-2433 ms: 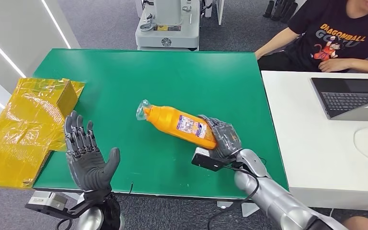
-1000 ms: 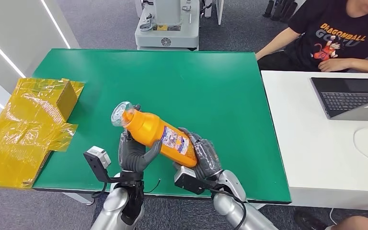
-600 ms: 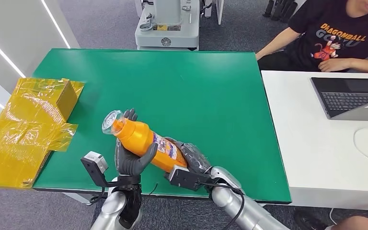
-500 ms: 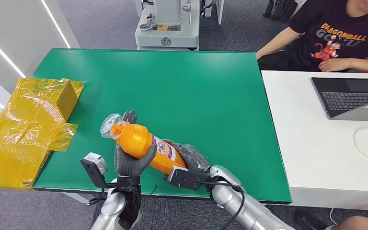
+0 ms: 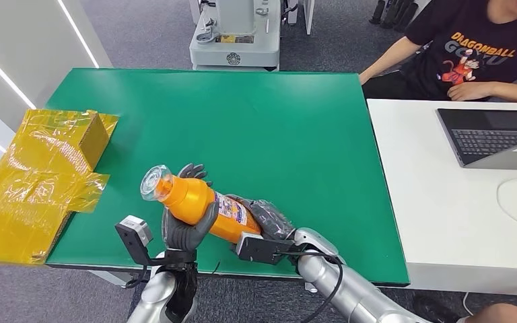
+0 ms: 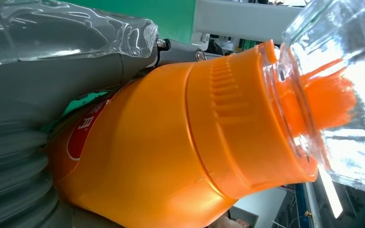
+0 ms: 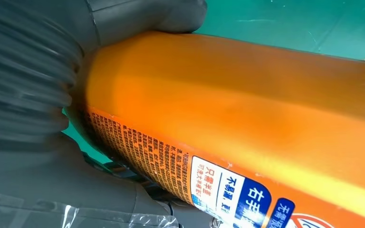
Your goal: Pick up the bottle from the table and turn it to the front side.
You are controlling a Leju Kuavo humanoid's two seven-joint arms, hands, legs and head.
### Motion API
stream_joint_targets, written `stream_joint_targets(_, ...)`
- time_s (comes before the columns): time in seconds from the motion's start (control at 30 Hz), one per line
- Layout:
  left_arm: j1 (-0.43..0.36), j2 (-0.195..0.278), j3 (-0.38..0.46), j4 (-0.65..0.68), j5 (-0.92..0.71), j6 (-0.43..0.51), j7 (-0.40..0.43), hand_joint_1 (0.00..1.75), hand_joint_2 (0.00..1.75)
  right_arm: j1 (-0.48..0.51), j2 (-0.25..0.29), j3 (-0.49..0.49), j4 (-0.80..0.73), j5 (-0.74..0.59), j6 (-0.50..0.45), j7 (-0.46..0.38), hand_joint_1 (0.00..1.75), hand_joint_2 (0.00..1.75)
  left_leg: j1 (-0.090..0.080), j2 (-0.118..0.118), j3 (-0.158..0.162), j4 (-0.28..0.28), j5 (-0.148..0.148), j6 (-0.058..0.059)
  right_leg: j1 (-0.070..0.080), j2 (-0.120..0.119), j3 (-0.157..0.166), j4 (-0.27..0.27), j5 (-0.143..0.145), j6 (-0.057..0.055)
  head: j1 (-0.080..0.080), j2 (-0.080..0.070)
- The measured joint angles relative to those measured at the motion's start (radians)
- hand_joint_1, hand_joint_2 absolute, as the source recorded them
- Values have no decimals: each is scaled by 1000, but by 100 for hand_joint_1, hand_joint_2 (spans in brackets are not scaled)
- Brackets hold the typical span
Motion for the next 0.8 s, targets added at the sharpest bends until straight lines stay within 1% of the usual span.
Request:
stream_joint_targets(0.43, -1, 0, 0, 1, 5, 14, -15, 175, 175, 0, 3, 10, 1, 7, -11, 0, 175, 175, 0, 0, 0, 0, 0, 0, 0, 0, 0, 0, 0, 0, 0, 0)
stream_joint_targets(0.47, -1, 0, 0, 1, 5, 14, -15, 175, 175, 0, 3, 11, 1, 7, -11, 1, 172, 175, 0, 0, 0, 0, 0, 0, 0, 0, 0, 0, 0, 0, 0, 0)
stream_joint_targets(0.5, -1, 0, 0, 1, 5, 14, -15, 175, 175, 0, 3, 11, 1, 7, -12, 1, 160, 175, 0, 0, 0, 0, 0, 0, 0, 0, 0, 0, 0, 0, 0, 0)
stream_joint_targets(0.6, -1, 0, 0, 1, 4, 14, -15, 175, 175, 0, 3, 12, 1, 8, -15, 2, 31, 175, 0, 0, 0, 0, 0, 0, 0, 0, 0, 0, 0, 0, 0, 0)
stream_joint_targets(0.63, -1, 0, 0, 1, 3, 15, -15, 175, 175, 0, 3, 13, 1, 8, -19, 5, 0, 175, 0, 0, 0, 0, 0, 0, 0, 0, 0, 0, 0, 0, 0, 0)
stream_joint_targets(0.8, -4, 0, 0, 1, -9, 26, -11, 175, 175, 5, 7, 17, -3, 4, -68, 19, 0, 175, 0, 0, 0, 0, 0, 0, 0, 0, 0, 0, 0, 0, 0, 0)
